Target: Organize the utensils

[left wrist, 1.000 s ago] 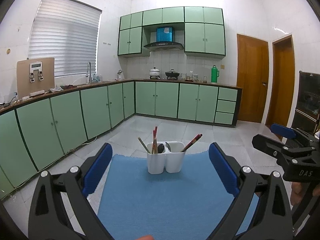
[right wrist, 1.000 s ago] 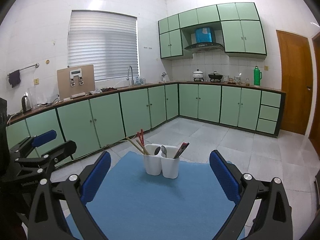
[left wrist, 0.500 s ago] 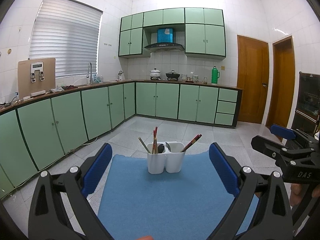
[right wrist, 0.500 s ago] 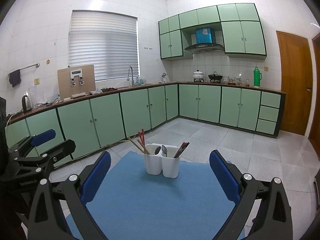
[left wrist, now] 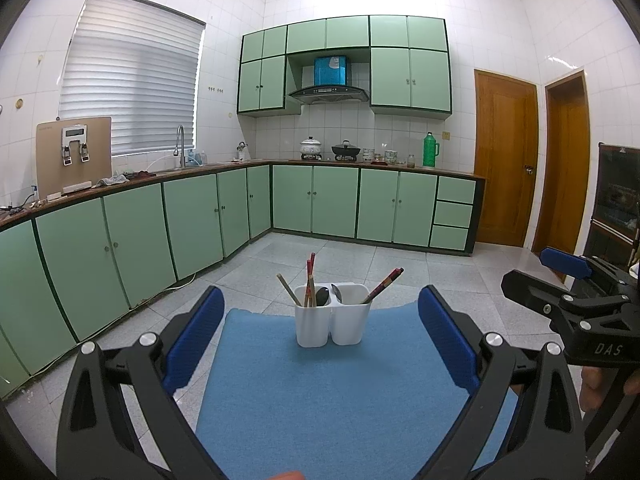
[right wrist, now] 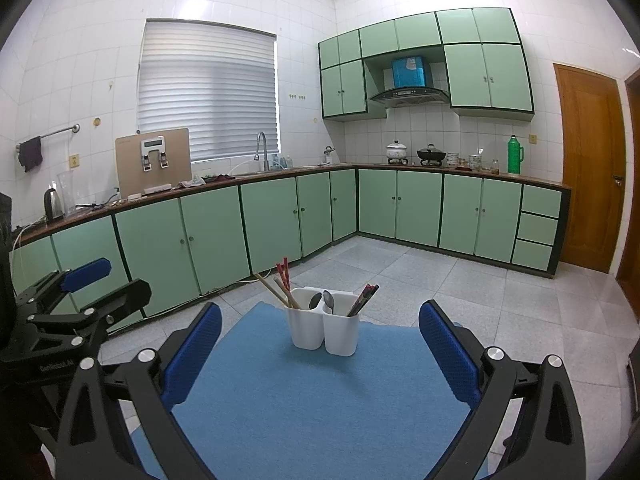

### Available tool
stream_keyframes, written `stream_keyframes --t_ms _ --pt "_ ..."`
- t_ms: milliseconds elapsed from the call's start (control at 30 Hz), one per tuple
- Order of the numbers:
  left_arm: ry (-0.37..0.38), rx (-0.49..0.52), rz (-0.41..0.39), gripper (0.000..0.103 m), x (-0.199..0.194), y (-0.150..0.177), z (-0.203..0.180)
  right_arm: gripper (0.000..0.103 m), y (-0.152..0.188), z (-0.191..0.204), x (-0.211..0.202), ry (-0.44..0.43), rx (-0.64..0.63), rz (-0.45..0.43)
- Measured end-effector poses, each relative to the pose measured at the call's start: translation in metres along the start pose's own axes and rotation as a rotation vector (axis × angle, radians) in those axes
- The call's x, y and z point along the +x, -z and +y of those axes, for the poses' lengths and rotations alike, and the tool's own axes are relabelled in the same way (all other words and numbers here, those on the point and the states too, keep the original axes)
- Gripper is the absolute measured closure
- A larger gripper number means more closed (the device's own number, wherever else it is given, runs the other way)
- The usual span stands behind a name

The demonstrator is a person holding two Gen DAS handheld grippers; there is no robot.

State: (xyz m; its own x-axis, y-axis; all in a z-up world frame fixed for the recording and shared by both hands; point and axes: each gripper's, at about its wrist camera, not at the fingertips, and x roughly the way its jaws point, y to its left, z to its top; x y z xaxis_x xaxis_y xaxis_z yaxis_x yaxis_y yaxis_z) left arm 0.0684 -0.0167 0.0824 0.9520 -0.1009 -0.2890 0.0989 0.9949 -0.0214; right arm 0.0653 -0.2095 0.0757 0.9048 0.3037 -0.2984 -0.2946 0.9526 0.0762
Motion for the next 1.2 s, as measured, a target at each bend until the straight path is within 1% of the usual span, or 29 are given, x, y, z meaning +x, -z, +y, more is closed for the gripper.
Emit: stream_keyframes --t_ms 1200 --pt "0.001 -0.004 0.005 0.008 0.0017 0.0018 0.0012 0.006 -0.0010 0.0019 0.0021 -0.001 -0.011 0.017"
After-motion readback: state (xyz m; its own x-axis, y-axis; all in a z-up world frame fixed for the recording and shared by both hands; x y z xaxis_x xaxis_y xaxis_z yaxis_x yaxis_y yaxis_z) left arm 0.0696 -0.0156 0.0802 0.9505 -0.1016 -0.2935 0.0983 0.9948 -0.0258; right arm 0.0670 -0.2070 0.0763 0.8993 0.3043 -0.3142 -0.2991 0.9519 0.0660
